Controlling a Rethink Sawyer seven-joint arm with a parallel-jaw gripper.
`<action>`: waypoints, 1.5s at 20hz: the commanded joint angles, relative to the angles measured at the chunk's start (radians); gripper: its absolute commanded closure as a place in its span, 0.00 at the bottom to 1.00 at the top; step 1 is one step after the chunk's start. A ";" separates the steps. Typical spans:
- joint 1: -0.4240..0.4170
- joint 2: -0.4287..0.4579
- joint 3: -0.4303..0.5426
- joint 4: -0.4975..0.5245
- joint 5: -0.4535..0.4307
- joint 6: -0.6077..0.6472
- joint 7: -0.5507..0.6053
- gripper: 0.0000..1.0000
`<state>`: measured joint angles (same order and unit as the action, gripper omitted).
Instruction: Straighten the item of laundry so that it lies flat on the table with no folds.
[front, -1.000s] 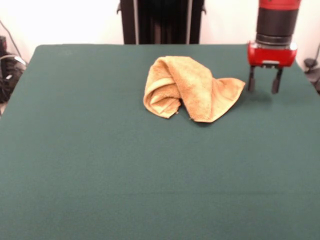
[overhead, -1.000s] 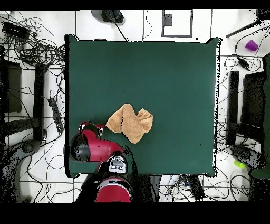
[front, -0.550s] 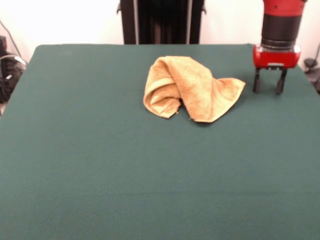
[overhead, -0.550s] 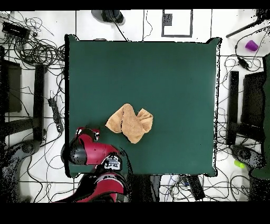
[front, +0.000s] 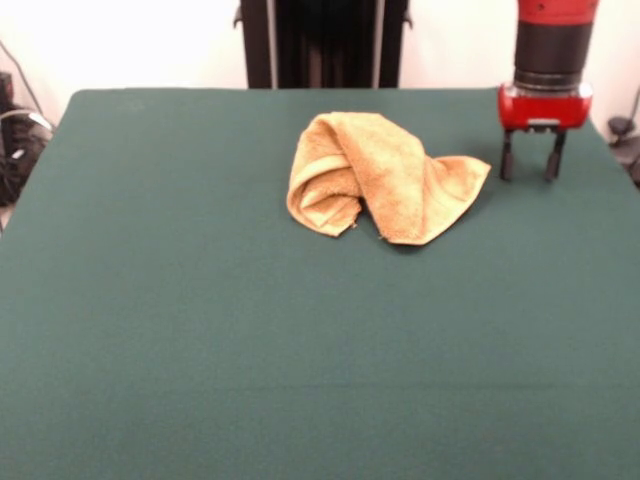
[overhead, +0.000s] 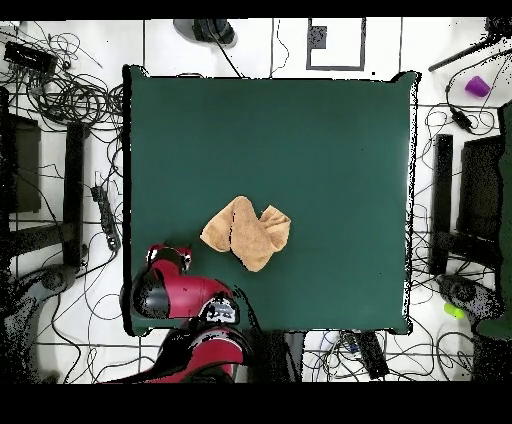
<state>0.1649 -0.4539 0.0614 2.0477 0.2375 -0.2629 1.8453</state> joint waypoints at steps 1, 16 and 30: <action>-0.027 0.015 0.078 0.080 -0.007 0.041 0.234 0.00; 0.017 0.239 0.000 -0.032 -0.057 -0.154 0.213 0.00; -0.058 -0.051 0.053 0.148 -0.081 0.036 0.212 0.00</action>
<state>0.1381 -0.4576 0.0539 2.1188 0.1370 -0.3795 1.8453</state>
